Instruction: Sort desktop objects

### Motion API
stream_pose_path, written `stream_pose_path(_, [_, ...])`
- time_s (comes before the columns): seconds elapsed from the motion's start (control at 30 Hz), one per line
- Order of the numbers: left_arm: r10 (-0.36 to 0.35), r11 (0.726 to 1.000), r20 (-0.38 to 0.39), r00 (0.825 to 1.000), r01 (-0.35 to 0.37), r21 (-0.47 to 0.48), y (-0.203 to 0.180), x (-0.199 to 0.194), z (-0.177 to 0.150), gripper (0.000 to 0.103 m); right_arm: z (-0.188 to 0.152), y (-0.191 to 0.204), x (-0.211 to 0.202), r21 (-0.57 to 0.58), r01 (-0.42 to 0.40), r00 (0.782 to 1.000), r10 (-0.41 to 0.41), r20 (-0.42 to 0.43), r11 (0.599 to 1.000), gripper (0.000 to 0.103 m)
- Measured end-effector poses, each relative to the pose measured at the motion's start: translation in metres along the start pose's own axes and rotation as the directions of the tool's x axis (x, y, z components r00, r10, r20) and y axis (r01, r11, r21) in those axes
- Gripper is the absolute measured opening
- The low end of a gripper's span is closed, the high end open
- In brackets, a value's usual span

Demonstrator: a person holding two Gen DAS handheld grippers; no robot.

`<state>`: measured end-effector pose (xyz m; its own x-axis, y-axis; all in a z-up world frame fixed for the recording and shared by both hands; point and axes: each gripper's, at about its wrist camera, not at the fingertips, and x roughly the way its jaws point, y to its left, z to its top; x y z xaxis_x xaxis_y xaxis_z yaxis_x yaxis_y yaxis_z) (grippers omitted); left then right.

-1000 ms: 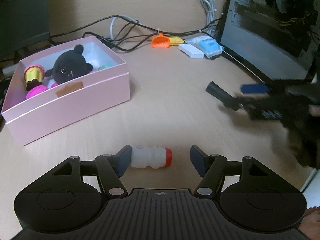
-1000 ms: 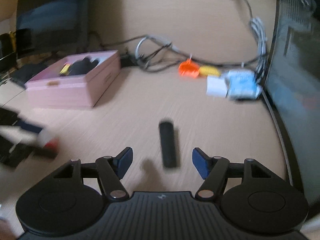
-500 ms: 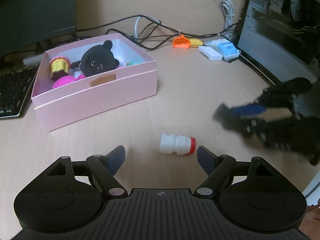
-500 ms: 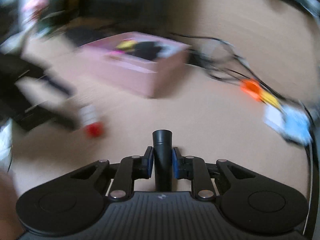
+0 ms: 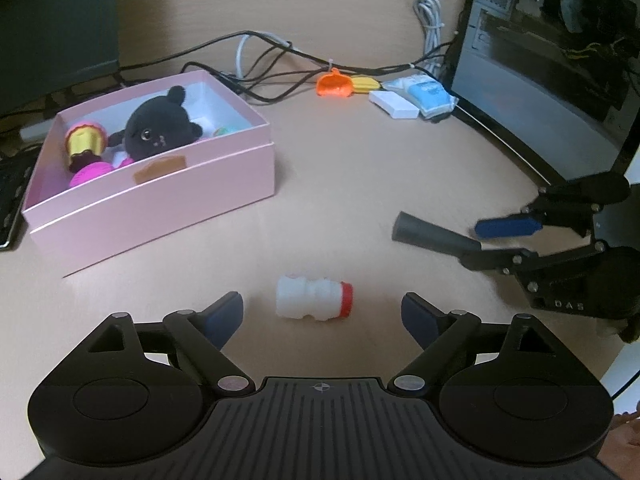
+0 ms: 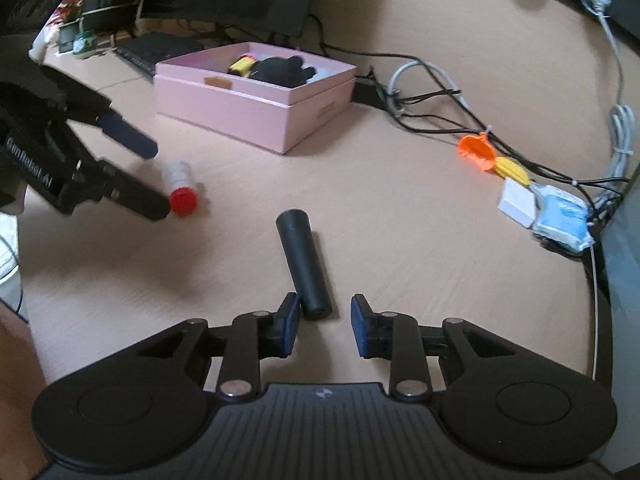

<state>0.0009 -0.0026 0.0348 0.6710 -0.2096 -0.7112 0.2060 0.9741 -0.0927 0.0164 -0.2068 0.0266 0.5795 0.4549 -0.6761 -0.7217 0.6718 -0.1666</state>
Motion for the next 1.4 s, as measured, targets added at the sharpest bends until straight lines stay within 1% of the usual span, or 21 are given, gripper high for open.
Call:
stream_pose_path(0.07, [0.019, 1.000, 0.001, 1.000, -0.019, -0.001, -0.003, 0.006, 0.001, 0.089, 0.005, 0.000, 0.005, 0.025, -0.014, 1.000, 0.014, 0.019, 1.000, 0.027])
stream_pose_path(0.1, [0.024, 1.000, -0.002, 1.000, -0.024, -0.005, -0.003, 0.008, 0.001, 0.086, 0.008, 0.000, 0.011, 0.040, -0.015, 1.000, 0.014, 0.023, 0.999, 0.027])
stream_pose_path(0.17, [0.034, 0.999, 0.000, 0.999, -0.034, -0.005, -0.004, 0.011, 0.002, 0.082, 0.013, -0.002, 0.025, 0.070, -0.006, 1.000, 0.005, 0.016, 0.998, 0.027])
stream_pose_path(0.23, [0.043, 0.999, 0.005, 0.999, -0.043, 0.004, -0.006, 0.011, 0.003, 0.078, 0.018, -0.008, 0.033, 0.112, -0.014, 1.000, 0.012, 0.022, 0.994, 0.027])
stream_pose_path(0.33, [0.058, 0.998, 0.011, 0.998, -0.058, 0.015, -0.009, 0.011, 0.004, 0.072, 0.025, -0.008, 0.035, 0.129, -0.012, 1.000, 0.010, 0.015, 0.992, 0.020])
stream_pose_path(0.4, [0.075, 0.997, 0.015, 0.997, -0.075, 0.019, -0.011, 0.011, 0.002, 0.069, 0.027, -0.004, 0.031, 0.121, -0.024, 1.000, 0.022, 0.017, 0.992, 0.019])
stream_pose_path(0.47, [0.088, 0.996, 0.009, 0.996, -0.088, 0.013, -0.012, 0.012, 0.000, 0.063, 0.028, 0.000, 0.025, 0.123, -0.035, 0.999, 0.033, 0.022, 0.992, 0.019])
stream_pose_path(0.53, [0.098, 0.995, 0.002, 0.995, -0.098, 0.003, -0.011, 0.013, -0.002, 0.049, 0.028, 0.001, 0.019, 0.139, -0.044, 0.999, 0.041, 0.025, 0.989, 0.019])
stream_pose_path(0.7, [0.130, 0.991, 0.024, 0.991, -0.130, -0.026, -0.006, 0.007, -0.004, 0.048, 0.028, 0.005, 0.009, 0.188, -0.071, 0.997, 0.066, 0.035, 0.980, 0.019])
stream_pose_path(0.83, [0.120, 0.992, 0.022, 0.993, -0.119, -0.035, -0.003, -0.006, -0.008, 0.048, 0.028, 0.015, 0.004, 0.185, -0.110, 0.994, 0.105, 0.035, 0.976, 0.019])
stream_pose_path(0.97, [0.114, 0.993, 0.011, 0.993, -0.114, -0.012, -0.005, -0.024, -0.020, 0.048, 0.030, 0.031, 0.002, 0.147, -0.152, 0.988, 0.149, 0.025, 0.977, 0.019])
stream_pose_path(1.07, [0.125, 0.992, -0.008, 0.992, -0.125, -0.014, -0.005, -0.033, -0.027, 0.048, 0.033, 0.042, 0.002, 0.116, -0.183, 0.983, 0.182, 0.021, 0.976, 0.019])
stream_pose_path(1.17, [0.144, 0.989, -0.022, 0.989, -0.145, -0.018, -0.005, -0.043, -0.034, 0.048, 0.041, 0.049, -0.004, 0.079, -0.216, 0.976, 0.214, 0.037, 0.973, 0.019])
stream_pose_path(1.27, [0.162, 0.986, -0.005, 0.987, -0.162, -0.032, -0.002, -0.056, -0.037, 0.048, 0.054, 0.053, -0.011, 0.038, -0.245, 0.968, 0.242, 0.064, 0.969, 0.019])
stream_pose_path(1.4, [0.198, 0.978, 0.033, 0.980, -0.195, -0.075, 0.007, -0.071, -0.032, 0.048, 0.073, 0.057, -0.017, 0.000, -0.273, 0.957, 0.271, 0.101, 0.962, 0.019])
